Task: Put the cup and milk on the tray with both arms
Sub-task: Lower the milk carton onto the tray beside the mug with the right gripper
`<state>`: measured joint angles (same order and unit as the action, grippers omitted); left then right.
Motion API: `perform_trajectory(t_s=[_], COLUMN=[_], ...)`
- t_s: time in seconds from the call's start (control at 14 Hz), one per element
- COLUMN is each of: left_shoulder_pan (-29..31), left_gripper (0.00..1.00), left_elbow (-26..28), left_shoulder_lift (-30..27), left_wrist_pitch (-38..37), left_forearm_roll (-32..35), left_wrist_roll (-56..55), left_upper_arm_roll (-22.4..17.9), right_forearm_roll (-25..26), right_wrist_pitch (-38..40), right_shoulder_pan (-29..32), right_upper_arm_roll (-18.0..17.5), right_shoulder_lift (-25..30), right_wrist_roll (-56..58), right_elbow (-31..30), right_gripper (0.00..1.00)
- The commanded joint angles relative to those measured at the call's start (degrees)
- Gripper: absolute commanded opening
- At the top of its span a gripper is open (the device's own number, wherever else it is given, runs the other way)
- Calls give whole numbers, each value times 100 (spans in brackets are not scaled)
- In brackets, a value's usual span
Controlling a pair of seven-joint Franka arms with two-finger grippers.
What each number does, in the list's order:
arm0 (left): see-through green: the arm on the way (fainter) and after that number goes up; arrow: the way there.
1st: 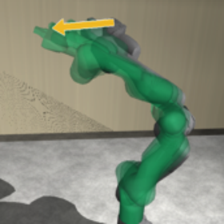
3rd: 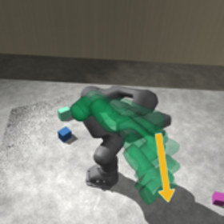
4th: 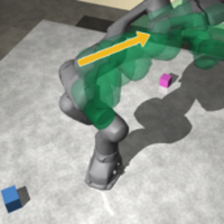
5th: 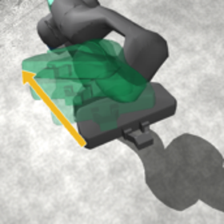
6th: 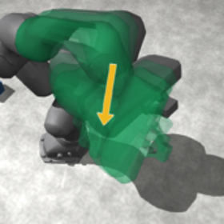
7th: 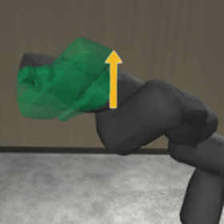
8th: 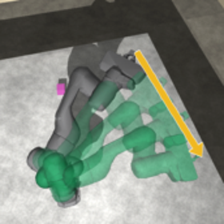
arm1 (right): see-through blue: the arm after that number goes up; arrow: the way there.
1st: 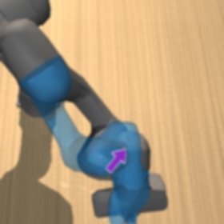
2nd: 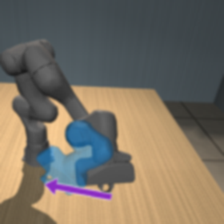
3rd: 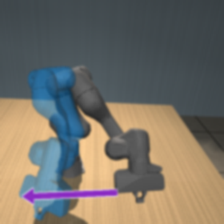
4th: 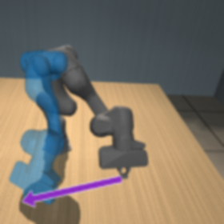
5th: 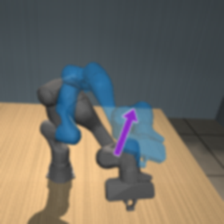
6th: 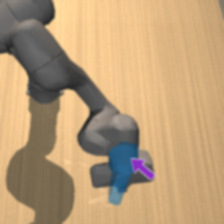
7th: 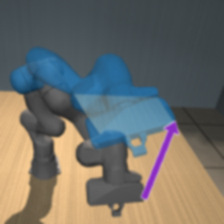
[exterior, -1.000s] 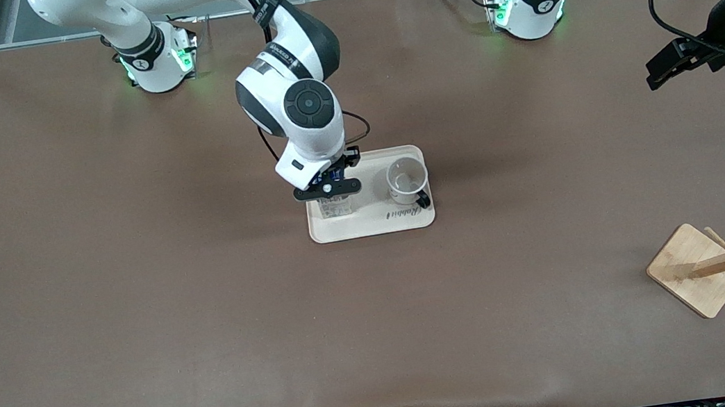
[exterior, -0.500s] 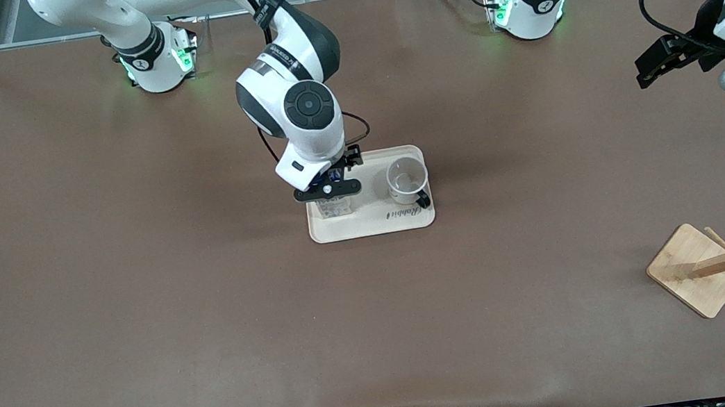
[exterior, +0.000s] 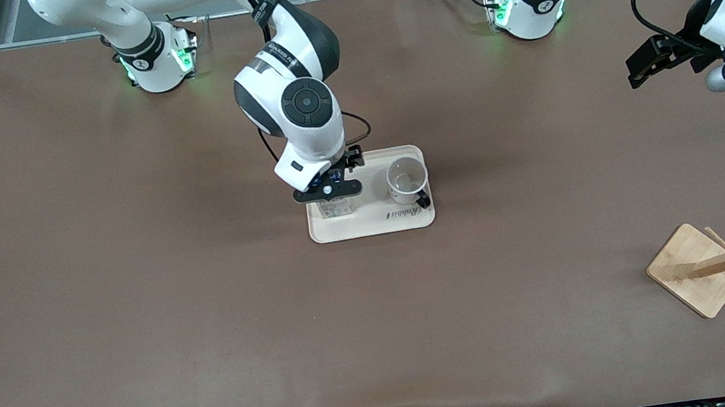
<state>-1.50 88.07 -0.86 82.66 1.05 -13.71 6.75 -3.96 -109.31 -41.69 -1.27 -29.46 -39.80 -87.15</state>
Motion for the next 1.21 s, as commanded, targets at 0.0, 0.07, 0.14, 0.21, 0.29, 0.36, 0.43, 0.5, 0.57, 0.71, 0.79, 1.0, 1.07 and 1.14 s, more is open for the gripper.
perform_trajectory(t_s=[0.0,0.07,0.14,0.21,0.29,0.36,0.43,0.5,0.57,0.71,0.79,1.0,1.07,1.14], left_shoulder_pan=[18,18,18,18,18,18,18,10,10,9,9,18,18,18], left_gripper=[100,100,100,100,100,100,100,100,100,100,100,100,100,100], left_elbow=[-53,-70,-70,-79,-79,-70,-79,-79,-79,-79,-79,-79,-79,-79], left_shoulder_lift=[-10,-10,-10,-2,7,7,7,-1,-10,-19,-19,-10,-10,-10], left_wrist_pitch=[-83,-83,-83,-83,-83,-83,-83,-83,-83,-83,-83,-83,-83,-83], left_forearm_roll=[-25,-25,-25,-25,-17,-17,-17,-17,-25,-34,-43,-52,-52,-52], left_wrist_roll=[17,17,9,9,0,0,0,0,0,0,0,-26,-27,-27], left_upper_arm_roll=[20,20,20,20,20,28,28,28,28,37,37,116,125,125], right_forearm_roll=[-227,-289,-298,-298,-298,-298,-298,-281,-263,-185,-141,158,98,62], right_wrist_pitch=[295,426,602,795,927,990,999,1017,1086,1498,1787,2483,2632,2860], right_shoulder_pan=[81,108,134,152,195,239,266,284,353,538,591,758,871,1029], right_upper_arm_roll=[4,4,4,13,13,13,22,31,48,57,109,206,215,215], right_shoulder_lift=[2,2,2,2,11,45,89,125,134,299,414,502,529,599], right_wrist_roll=[25,25,25,51,51,51,43,25,16,-1,16,279,332,402], right_elbow=[277,356,453,532,576,585,594,664,769,867,867,971,1103,1191], right_gripper=[100,100,100,100,100,100,100,100,100,100,100,100,100,100])
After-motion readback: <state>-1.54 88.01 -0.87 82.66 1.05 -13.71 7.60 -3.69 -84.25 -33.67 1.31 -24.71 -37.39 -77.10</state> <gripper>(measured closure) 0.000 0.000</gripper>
